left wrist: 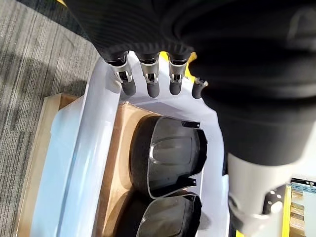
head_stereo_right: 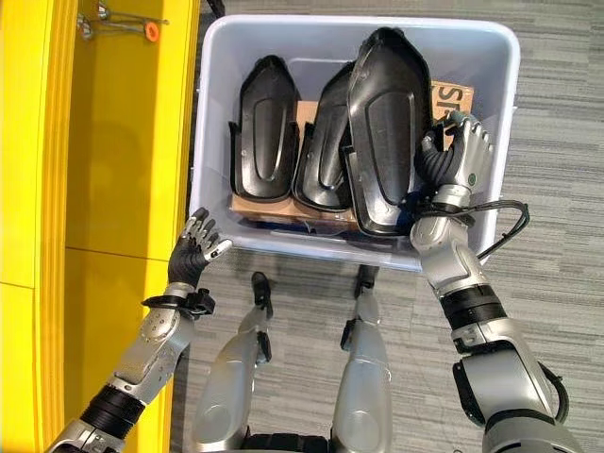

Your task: Move parts from the plastic box to the shelf.

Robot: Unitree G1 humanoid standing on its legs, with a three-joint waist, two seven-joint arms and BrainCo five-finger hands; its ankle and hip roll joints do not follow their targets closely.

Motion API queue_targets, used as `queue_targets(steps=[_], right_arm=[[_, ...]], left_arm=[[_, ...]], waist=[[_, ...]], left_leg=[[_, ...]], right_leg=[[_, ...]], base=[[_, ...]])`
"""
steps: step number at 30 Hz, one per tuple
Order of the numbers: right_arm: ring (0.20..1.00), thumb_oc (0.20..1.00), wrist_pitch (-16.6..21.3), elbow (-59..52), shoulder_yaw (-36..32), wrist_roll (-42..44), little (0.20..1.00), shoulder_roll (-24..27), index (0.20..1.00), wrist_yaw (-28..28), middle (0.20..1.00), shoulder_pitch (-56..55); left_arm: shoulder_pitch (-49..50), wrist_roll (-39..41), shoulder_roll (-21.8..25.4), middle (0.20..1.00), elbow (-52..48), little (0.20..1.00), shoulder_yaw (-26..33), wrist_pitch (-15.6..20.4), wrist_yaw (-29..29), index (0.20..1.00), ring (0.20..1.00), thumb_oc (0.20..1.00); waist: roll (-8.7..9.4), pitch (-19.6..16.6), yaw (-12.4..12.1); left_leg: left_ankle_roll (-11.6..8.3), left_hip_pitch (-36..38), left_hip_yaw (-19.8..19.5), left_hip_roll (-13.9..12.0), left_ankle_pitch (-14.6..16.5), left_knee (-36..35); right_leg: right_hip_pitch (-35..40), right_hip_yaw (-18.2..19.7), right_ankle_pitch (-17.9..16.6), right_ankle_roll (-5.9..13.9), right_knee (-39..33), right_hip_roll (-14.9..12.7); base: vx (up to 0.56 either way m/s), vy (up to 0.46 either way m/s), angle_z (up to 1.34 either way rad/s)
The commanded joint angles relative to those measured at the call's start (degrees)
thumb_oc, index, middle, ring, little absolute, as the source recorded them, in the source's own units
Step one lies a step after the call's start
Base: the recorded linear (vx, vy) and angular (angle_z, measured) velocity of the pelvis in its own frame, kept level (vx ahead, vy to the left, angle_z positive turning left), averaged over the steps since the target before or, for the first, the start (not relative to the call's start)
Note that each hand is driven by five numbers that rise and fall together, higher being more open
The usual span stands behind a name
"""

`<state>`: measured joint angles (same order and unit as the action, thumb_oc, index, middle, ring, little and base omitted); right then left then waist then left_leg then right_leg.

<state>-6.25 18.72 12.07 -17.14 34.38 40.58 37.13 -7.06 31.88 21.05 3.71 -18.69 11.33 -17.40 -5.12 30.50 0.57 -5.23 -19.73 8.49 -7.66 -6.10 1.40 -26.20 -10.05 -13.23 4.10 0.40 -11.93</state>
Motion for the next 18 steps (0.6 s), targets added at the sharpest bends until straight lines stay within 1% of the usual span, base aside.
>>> queue_targets(steps=[1, 2, 3, 5, 7, 9, 11, 13, 14, 15, 18], right_arm=[[0.2, 0.2, 6.09, -6.45, -4.54, 1.07, 0.2, -0.44, 0.2, 1.06, 0.2, 0.91], [0.2, 0.2, 6.29, -7.11, -4.72, 1.44, 0.2, -0.77, 0.2, 0.94, 0.2, 0.36], [0.2, 0.2, 7.71, -9.57, -5.46, 2.77, 0.2, -1.77, 0.2, 0.77, 0.2, -1.01], [0.2, 0.2, 9.14, -12.64, -5.92, 3.69, 0.2, -2.71, 0.2, -0.01, 0.2, -2.29], [0.2, 0.2, 9.1, -12.78, -5.98, 3.69, 0.2, -2.76, 0.2, -0.07, 0.2, -2.44], [0.2, 0.2, 11.2, -15.39, -6.22, 7.17, 0.2, -4.39, 0.2, -1.18, 0.2, -3.81], [0.2, 0.2, 11.86, -16.33, -6.3, 8.32, 0.2, -4.98, 0.2, -1.61, 0.2, -4.45], [0.2, 0.2, 13.91, -18.66, -5.92, 12.73, 0.2, -7.03, 0.2, -3.87, 0.2, -6.77], [0.2, 0.2, 13.91, -18.66, -5.93, 12.73, 0.2, -7.03, 0.2, -3.87, 0.2, -6.77], [0.2, 0.2, 14.85, -19.88, -5.17, 15.77, 0.2, -8.09, 0.2, -5.96, 0.2, -8.24], [0.2, 0.2, 15.95, -21.77, -4.08, 18.89, 0.2, -9.41, 0.2, -8.75, 0.2, -10.54]], left_arm=[[2.97, -1.93, 2.89, 1.0, -2.38, 1.0, 2.29, 0.37, 1.19, 1.0, 1.0, 1.0], [3.27, -1.86, 2.92, 1.0, -2.44, 1.0, 2.23, 0.35, 1.19, 1.0, 1.0, 1.0], [4.12, -1.88, 2.87, 1.0, -2.59, 1.0, 2.67, 0.01, 1.24, 1.0, 1.0, 1.0], [5.56, -1.76, 2.93, 1.0, -2.81, 1.0, 3.12, -0.21, 1.65, 1.0, 1.0, 1.0], [5.65, -1.75, 2.98, 1.0, -2.86, 1.0, 3.12, -0.23, 1.66, 1.0, 1.0, 1.0], [6.52, -1.74, 2.83, 1.0, -2.8, 1.0, 3.34, -0.57, 1.8, 1.0, 1.0, 1.0], [6.91, -1.75, 2.82, 1.0, -2.84, 1.0, 3.53, -0.74, 1.78, 1.0, 1.0, 1.0], [8.06, -1.64, 2.65, 1.0, -2.66, 1.0, 3.84, -1.37, 2.1, 1.0, 1.0, 1.0], [8.07, -1.64, 2.65, 1.0, -2.66, 1.0, 3.84, -1.37, 2.1, 1.0, 1.0, 1.0], [8.65, -1.57, 2.49, 1.0, -2.61, 1.0, 4.07, -1.75, 2.39, 1.0, 1.0, 1.0], [9.69, -1.57, 2.3, 1.0, -2.46, 1.0, 4.54, -2.22, 2.93, 1.0, 1.0, 1.0]], waist=[[2.31, -1.91, -0.21], [2.37, -2.02, -0.18], [2.37, -2.41, -0.06], [2.48, -3.16, 0.01], [2.51, -3.25, -0.02], [2.69, -3.63, 0.1], [2.81, -3.99, 0.09], [2.97, -4.53, 0.27], [2.98, -4.59, 0.27], [3.04, -4.9, 0.39], [3.05, -5.6, 0.53]], left_leg=[[0.86, -0.98, -2.74, -0.82, 3.12, 3.27], [0.87, -0.79, -2.69, -0.84, 3.16, 3.26], [0.81, 0.11, -2.71, -1.02, 3.53, 3.32], [0.87, 0.62, -2.55, -1.27, 3.47, 3.31], [0.87, 0.6, -2.53, -1.27, 3.44, 3.28], [0.75, 1.66, -2.37, -1.53, 3.84, 3.54], [0.8, 1.66, -2.43, -1.55, 3.64, 3.54], [0.83, 2.74, -2.48, -1.92, 4.04, 3.87], [0.83, 2.69, -2.48, -1.92, 4.01, 3.84], [0.73, 3.67, -2.44, -2.07, 4.38, 4.05], [0.54, 4.96, -2.4, -2.43, 4.46, 4.08]], right_leg=[[2.67, 1.27, 11.88, 4.7, 9.01, -2.59], [2.89, 1.27, 11.91, 4.7, 8.99, -2.57], [3.64, 1.27, 12.35, 4.71, 9.08, -2.39], [4.16, 1.32, 12.25, 4.61, 8.92, -2.22], [4.13, 1.33, 12.2, 4.61, 8.86, -2.21], [4.99, 1.39, 12.85, 4.49, 9.38, -1.99], [5.02, 1.48, 12.64, 4.4, 9.28, -1.87], [5.79, 1.59, 13.13, 4.32, 9.76, -1.67], [5.74, 1.59, 13.09, 4.32, 9.72, -1.67], [6.58, 1.64, 13.73, 4.34, 10.14, -1.56], [7.7, 1.49, 14.23, 4.2, 10.61, -1.43]], base=[[0.0, -0.025, -0.05], [0.01, -0.016, -0.07], [0.03, -0.024, -0.04], [0.02, -0.016, -0.04], [0.0, -0.002, -0.02], [0.0, 0.0, 0.0], [0.0, 0.0, 0.0], [0.0, 0.0, 0.0], [0.02, -0.033, -0.01], [0.0, 0.0, 0.0], [0.01, -0.025, -0.01]])
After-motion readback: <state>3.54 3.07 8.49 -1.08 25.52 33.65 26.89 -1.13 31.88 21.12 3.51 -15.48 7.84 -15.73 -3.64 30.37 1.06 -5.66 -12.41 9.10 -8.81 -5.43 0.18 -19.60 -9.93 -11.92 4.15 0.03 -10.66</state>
